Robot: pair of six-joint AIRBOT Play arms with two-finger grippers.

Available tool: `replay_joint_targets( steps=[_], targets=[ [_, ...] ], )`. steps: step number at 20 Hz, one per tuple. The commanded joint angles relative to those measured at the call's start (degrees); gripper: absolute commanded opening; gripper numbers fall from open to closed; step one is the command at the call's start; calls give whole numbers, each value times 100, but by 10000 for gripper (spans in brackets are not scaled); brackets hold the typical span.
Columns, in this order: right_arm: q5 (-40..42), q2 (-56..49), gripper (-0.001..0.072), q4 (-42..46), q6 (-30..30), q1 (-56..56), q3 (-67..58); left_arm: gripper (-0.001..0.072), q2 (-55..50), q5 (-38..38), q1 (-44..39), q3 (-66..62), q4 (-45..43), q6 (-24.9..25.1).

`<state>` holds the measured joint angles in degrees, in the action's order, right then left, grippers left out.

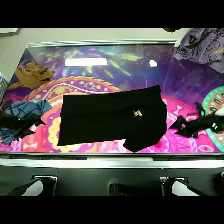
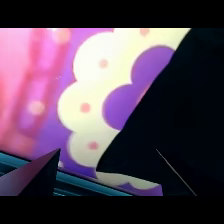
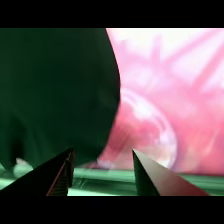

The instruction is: Fold the clothes and pants, and hang the long-sleeved shirts on hangers.

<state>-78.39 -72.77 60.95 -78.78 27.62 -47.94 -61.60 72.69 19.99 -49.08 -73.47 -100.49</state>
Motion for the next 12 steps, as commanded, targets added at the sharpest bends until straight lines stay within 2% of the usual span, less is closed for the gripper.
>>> replay_joint_targets(
  steps=[1,4,10,12],
  targets=[
    [511,577,436,-496,334,66,1403,671,494,-310,74,697,568,17],
    [844,575,436,-1095,560,63,1893,671,492,-315,74,717,754,17],
    [1429,573,429,-1537,575,63,2310,671,492,-313,74,719,820,-7],
    [1624,549,375,-1661,573,63,2406,671,492,-313,76,721,872,-7]
  ],
)
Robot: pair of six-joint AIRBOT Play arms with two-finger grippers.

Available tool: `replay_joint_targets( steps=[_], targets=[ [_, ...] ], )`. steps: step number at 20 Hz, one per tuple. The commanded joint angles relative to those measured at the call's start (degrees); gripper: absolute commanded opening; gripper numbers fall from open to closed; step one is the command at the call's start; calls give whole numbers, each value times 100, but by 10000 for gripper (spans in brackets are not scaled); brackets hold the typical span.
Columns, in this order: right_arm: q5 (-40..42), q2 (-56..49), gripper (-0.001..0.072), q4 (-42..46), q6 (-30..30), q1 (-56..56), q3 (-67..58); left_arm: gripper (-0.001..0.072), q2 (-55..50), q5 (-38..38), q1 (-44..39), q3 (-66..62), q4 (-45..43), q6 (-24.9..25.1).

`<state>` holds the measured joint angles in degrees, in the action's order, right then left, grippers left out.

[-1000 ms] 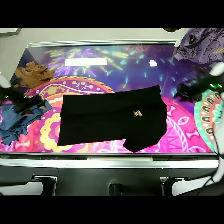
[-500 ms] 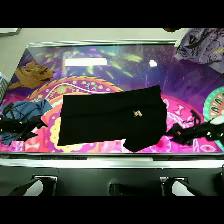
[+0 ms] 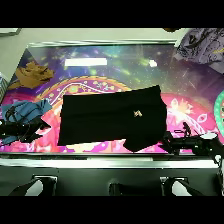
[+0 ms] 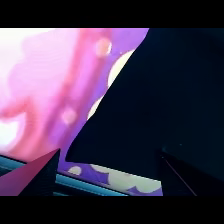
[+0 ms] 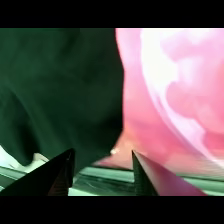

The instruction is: Fold the clothes and pants, and hang the long-sleeved shirts on hangers.

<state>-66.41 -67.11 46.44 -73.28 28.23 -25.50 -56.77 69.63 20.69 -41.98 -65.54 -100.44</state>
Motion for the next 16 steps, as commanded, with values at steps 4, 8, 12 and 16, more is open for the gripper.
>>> replay_joint_targets(
  steps=[4,8,12,16],
  targets=[
    [767,-144,218,-229,109,4,166,671,9,9,7,9,155,-4],
    [752,-116,28,-184,236,4,-7,671,9,140,291,144,306,546],
    [568,61,28,-184,212,4,-96,671,-22,144,782,756,634,1228],
    [411,308,28,-184,190,4,-96,668,-199,85,809,1427,903,1696]
  ],
)
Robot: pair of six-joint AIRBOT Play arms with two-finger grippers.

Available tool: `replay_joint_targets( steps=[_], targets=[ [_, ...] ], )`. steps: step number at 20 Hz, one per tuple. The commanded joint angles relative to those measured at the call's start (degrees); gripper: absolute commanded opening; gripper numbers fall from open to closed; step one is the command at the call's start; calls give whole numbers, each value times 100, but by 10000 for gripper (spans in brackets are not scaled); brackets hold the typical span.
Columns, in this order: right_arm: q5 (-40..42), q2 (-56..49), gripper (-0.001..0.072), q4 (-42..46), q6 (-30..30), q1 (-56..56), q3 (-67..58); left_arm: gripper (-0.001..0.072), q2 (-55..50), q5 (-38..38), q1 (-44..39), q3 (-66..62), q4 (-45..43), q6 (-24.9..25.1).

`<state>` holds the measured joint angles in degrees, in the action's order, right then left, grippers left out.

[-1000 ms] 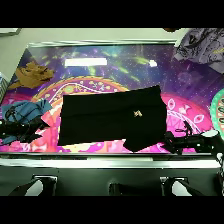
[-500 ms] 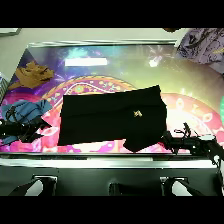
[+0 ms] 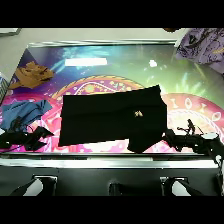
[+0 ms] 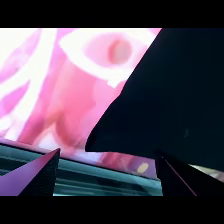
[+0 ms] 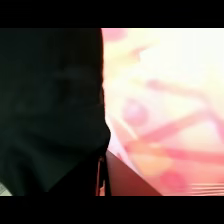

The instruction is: Fold the clothes and pants, and hang the long-sleeved shirts on hangers.

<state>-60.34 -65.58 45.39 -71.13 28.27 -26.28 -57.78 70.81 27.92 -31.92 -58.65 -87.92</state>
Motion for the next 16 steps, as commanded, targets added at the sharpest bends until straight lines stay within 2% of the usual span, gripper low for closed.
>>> replay_joint_targets(
  steps=[1,9,10,13,14,15,16],
  targets=[
    [-225,195,28,-79,-26,0,-17,668,-142,-109,87,535,214,472],
    [-389,225,28,-81,-26,0,-17,656,-708,-557,-146,730,931,846],
    [-420,225,28,-81,-26,0,-17,580,-791,-625,-236,730,942,846],
    [-448,271,28,-79,-50,0,-17,288,-984,-761,-461,730,944,824],
    [-435,341,27,-76,-66,0,-17,118,-1023,-791,-505,730,942,824],
    [-424,424,27,-70,-72,0,-17,17,-1023,-833,-516,723,942,811],
    [-422,531,27,-28,-129,0,-20,15,-1019,-855,-511,706,940,739]
  ],
)
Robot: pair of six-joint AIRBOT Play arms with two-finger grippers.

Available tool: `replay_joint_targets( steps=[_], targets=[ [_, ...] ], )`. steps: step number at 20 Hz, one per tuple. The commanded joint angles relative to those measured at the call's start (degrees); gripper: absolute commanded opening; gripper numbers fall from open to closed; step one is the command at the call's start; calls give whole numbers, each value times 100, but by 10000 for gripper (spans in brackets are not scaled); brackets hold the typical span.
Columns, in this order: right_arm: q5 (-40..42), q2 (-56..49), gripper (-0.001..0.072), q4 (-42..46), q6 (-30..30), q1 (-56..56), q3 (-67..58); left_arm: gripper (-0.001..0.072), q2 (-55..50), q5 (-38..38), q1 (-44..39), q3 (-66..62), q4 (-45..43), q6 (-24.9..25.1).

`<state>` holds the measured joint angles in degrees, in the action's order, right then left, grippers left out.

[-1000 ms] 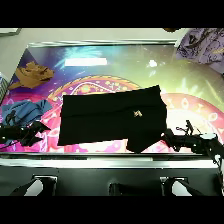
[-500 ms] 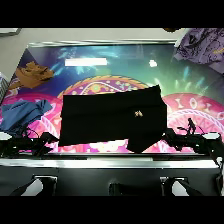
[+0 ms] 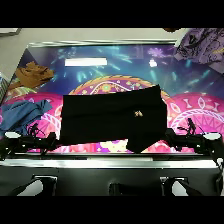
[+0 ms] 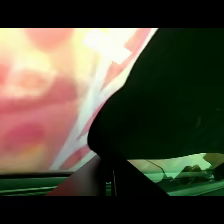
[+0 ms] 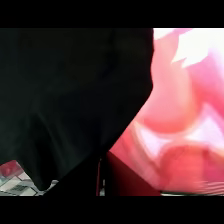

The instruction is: Fold the clothes and pants, and hang the long-sleeved shirts on hangers.

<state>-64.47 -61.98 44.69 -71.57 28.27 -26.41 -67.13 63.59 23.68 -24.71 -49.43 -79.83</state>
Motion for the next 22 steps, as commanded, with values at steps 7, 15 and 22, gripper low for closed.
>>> replay_joint_targets(
  steps=[7,15,22],
  targets=[
    [-914,1751,27,1178,-981,0,-7,13,898,708,-79,-634,-1123,-1014],
    [-3099,4507,26,2592,-1856,0,-468,13,3510,1672,-79,-706,-1958,-1797],
    [-1707,2817,26,1646,-1582,-2,-1071,13,3051,553,-422,-706,-1849,-1668]
  ],
)
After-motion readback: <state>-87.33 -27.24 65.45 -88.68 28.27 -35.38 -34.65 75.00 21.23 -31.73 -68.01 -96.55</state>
